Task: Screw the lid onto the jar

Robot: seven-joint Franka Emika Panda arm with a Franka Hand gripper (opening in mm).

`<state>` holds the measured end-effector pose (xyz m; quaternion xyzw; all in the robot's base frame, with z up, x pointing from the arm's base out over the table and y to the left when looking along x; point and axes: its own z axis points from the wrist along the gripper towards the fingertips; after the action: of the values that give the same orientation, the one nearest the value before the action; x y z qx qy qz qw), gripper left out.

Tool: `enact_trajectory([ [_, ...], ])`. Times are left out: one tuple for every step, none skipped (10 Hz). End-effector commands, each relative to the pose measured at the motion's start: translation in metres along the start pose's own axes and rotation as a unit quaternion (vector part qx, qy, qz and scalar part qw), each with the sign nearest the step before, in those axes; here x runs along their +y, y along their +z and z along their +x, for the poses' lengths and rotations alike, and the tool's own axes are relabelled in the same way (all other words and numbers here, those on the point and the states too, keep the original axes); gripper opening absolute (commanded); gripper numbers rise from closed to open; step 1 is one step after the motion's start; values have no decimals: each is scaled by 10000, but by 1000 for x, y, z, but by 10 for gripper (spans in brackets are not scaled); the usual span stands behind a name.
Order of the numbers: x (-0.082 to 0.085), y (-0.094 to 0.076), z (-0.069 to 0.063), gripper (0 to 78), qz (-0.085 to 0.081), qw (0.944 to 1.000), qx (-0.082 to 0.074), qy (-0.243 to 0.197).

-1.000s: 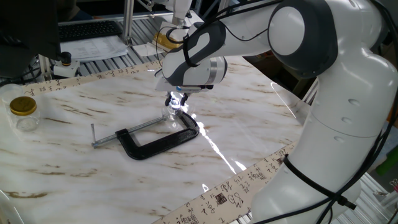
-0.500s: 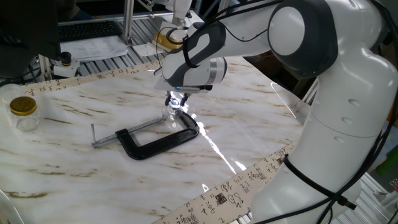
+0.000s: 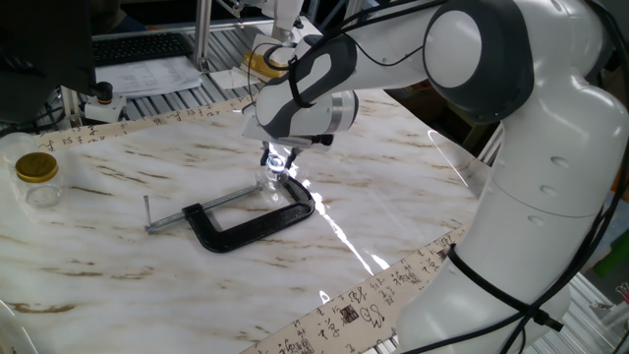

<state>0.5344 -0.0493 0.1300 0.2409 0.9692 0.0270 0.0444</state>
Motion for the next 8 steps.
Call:
enact_trajectory([
  [1, 0, 1, 15, -10, 9990, 14, 437],
  [1, 1, 1, 15, -17, 9983, 15, 583],
  [1, 1, 1, 15, -23, 9972, 16, 750],
  [1, 1, 1, 15, -25, 9958, 20, 910],
  [1, 1, 1, 15, -24, 9947, 18, 1031],
  [1, 1, 1, 15, -24, 9939, 8, 1098],
  [1, 1, 1, 15, -16, 9936, -6, 1133],
  [1, 1, 1, 15, 10, 9923, -23, 1239],
])
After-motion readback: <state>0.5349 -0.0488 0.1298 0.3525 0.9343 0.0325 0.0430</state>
